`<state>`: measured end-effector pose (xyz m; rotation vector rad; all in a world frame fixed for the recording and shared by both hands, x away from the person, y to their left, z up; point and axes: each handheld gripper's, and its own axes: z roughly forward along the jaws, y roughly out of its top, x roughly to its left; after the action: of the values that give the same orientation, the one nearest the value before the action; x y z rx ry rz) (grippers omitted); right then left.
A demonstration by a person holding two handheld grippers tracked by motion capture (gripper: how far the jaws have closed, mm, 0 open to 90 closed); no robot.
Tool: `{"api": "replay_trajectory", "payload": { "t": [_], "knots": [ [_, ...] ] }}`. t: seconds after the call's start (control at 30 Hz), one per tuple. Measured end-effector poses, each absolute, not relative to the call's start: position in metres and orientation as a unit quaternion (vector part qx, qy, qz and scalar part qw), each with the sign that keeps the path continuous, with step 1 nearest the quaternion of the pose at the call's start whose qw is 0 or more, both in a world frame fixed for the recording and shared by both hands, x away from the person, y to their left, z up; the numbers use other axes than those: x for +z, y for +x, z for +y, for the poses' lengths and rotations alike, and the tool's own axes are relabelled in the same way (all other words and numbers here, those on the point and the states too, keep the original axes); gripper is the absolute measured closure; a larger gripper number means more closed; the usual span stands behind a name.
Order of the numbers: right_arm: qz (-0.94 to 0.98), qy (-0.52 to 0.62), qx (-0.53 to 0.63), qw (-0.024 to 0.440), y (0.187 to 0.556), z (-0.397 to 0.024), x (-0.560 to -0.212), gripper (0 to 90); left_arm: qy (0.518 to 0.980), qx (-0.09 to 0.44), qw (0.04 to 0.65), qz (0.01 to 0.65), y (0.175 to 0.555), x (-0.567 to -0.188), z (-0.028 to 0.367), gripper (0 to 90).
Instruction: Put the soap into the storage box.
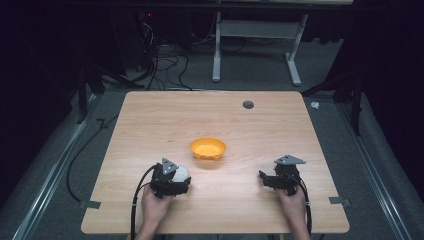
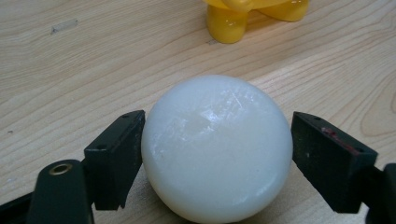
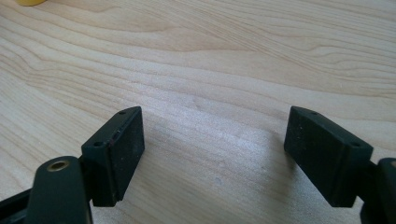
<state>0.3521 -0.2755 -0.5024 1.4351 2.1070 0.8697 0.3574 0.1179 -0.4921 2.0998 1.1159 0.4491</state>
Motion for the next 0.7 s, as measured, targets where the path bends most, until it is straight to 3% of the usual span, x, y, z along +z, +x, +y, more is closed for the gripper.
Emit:
{"api": "replay_trajectory", "payload": {
  "t": [0.7],
  "knots": [
    [0.764, 0.517, 0.315, 0.223, 0.3523, -0.2755, -0.5025, 21.0, 0.819, 0.174, 0.350, 0.420, 0.3591, -0.4938, 0.1190, 24.3]
  ]
}}
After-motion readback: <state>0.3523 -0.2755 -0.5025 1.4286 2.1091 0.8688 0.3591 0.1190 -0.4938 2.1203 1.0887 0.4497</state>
